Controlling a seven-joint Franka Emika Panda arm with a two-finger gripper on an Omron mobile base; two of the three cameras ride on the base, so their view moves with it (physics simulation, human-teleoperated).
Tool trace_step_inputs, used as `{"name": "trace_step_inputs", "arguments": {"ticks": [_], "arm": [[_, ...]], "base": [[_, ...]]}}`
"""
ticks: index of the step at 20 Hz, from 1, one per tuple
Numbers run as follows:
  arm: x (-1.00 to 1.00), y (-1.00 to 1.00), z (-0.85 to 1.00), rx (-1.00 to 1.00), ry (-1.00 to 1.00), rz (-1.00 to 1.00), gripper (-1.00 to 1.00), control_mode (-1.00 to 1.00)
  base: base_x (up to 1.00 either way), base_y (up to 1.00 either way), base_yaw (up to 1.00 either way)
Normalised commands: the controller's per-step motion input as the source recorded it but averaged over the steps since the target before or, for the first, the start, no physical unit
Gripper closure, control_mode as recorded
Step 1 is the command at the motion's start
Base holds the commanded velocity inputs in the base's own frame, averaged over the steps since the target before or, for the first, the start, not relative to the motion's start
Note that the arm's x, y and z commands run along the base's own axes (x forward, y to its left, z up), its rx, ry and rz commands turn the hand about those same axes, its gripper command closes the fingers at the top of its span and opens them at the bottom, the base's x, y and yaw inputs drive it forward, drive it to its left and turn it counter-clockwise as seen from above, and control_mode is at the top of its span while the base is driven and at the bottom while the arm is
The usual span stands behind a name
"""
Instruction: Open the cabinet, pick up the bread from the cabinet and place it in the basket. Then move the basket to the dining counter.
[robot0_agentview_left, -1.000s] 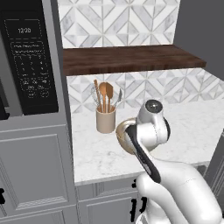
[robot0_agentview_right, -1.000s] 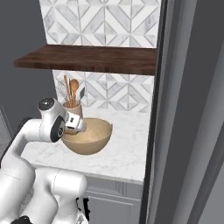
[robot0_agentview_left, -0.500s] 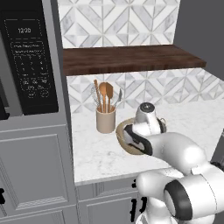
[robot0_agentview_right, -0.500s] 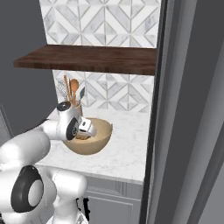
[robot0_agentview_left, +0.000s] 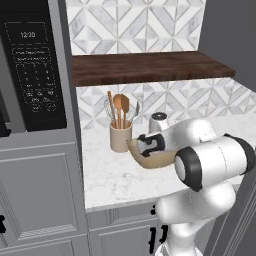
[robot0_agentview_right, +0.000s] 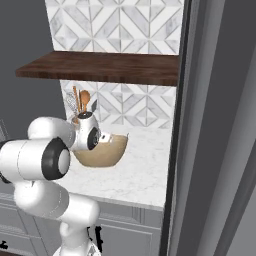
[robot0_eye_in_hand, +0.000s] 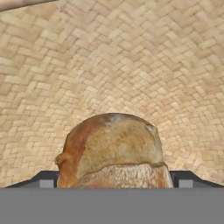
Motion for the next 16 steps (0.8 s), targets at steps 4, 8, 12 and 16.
{"name": "trace_step_inputs", "arguments": {"ticks": [4,8,12,16], "arm": [[0.37,-0.05,-0.56,0.00,0.04,0.01,1.00,-1.00],[-0.01,0.00,-0.41,0.00,0.01,0.00,-1.00,-1.00],[-0.11,0.00,0.01,0.00,0.00,0.00,-1.00,-1.00],[-0.28,-0.06,0.06,0.00,0.00,0.00,-1.00,-1.00]], "base": [[0.00,0.00,0.00],[0.00,0.00,0.00],[0.00,0.00,0.00],[0.00,0.00,0.00]]}}
